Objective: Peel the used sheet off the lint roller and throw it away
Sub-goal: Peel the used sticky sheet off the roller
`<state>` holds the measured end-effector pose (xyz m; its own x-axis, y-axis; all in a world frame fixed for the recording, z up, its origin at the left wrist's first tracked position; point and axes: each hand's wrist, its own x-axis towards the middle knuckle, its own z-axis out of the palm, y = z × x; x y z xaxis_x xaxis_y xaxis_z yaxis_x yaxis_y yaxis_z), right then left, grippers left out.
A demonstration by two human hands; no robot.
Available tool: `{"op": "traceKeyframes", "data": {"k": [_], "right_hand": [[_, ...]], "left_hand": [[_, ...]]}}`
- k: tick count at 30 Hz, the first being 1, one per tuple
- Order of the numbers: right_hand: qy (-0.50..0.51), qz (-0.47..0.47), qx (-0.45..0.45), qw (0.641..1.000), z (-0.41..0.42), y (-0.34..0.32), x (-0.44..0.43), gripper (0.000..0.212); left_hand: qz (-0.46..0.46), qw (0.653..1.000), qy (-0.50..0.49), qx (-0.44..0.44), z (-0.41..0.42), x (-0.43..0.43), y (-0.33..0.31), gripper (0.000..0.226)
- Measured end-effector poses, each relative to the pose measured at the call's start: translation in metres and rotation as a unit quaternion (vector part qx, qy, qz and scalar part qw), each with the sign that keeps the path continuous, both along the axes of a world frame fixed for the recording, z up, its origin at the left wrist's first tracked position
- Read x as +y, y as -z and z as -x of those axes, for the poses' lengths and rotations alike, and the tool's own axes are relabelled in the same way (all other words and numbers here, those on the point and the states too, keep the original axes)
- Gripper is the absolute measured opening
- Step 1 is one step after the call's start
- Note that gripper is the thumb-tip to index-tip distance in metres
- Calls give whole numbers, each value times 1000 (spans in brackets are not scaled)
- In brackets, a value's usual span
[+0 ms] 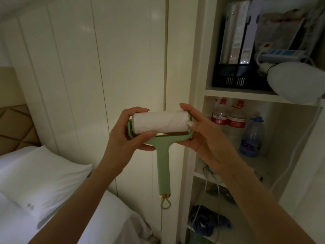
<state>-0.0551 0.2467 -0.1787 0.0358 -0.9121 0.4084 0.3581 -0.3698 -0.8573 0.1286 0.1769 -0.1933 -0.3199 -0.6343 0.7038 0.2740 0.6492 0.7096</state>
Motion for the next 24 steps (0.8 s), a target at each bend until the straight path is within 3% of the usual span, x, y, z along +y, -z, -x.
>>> {"op": "traceKeyframes", "data": {"k": [6, 12, 20, 24], "right_hand": [[-4, -2, 15, 1000, -1, -1, 1, 42], [1, -4, 7, 1000, 0, -2, -3, 30], [-8, -3, 21, 1000, 1, 2, -5, 40], [-8, 3, 6, 1000, -1, -1, -2, 28]], "left_hand": [[-4, 1000, 4, 0, -1, -1, 0, 43], [7, 1000, -6, -8, 0, -2, -1, 44], [3, 1000, -16, -5, 0, -2, 1, 43], [11, 1000, -11, -10, -1, -3, 1, 45]]}}
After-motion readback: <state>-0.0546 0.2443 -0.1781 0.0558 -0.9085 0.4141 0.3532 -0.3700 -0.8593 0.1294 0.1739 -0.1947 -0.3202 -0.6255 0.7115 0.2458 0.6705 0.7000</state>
